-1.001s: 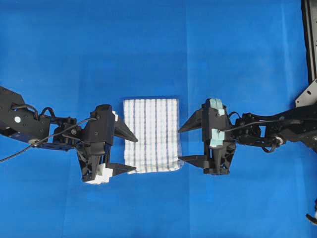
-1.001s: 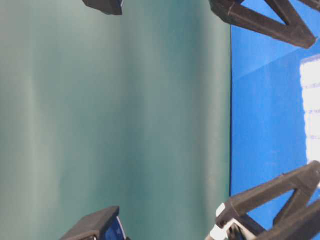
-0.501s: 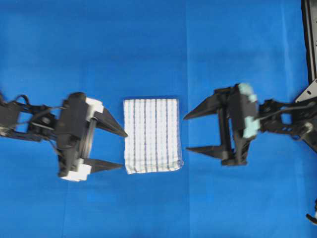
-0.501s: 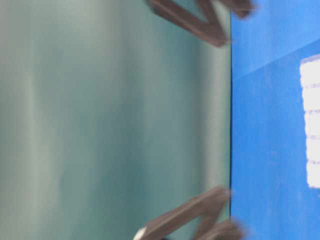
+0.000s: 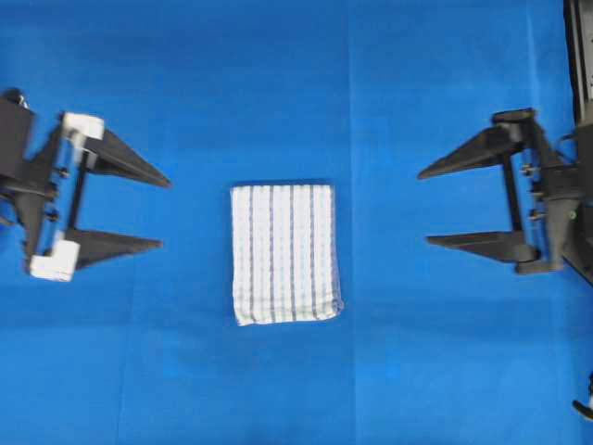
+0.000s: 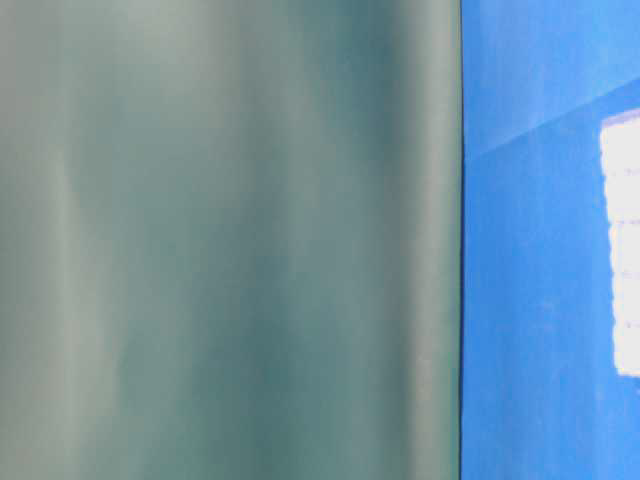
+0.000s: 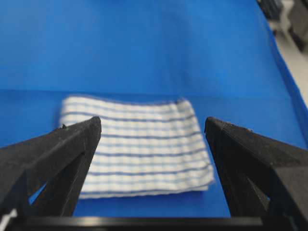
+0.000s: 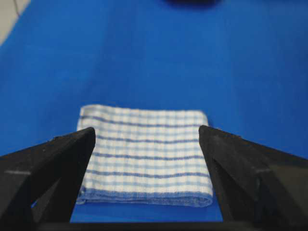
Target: Fold the blue towel.
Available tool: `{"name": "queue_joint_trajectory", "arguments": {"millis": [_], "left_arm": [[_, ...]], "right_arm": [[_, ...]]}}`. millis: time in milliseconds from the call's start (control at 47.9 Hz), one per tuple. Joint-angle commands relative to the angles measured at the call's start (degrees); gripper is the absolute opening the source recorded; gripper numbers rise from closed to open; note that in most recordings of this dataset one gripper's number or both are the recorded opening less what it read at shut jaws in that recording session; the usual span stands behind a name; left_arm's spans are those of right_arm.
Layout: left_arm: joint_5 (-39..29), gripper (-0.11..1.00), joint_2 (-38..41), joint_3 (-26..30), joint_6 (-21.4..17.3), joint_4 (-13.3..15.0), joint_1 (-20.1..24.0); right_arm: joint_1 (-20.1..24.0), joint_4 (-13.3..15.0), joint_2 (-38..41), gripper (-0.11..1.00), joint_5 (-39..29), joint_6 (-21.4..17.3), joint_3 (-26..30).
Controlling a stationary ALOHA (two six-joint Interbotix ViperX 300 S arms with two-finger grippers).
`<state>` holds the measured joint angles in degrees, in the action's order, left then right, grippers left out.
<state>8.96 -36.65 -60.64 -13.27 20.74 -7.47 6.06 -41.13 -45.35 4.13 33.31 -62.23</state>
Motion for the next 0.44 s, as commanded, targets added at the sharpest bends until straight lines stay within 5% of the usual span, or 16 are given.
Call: {"name": "queue_joint_trajectory", "arguments": {"millis": [0,417], "left_arm": [[0.3,0.93,-4.7,-1.3,-0.2,-0.7,0.7],[-1.8,0.92,-23.8,-12.5,-0.3,-2.2,3.8]], "right_arm": [[-1.8,0.2,-3.3,0.86,-2.0,1.1,-0.4],[-7.6,1.7,-14.3,0.86,-3.6,3.3,-9.8]]}}
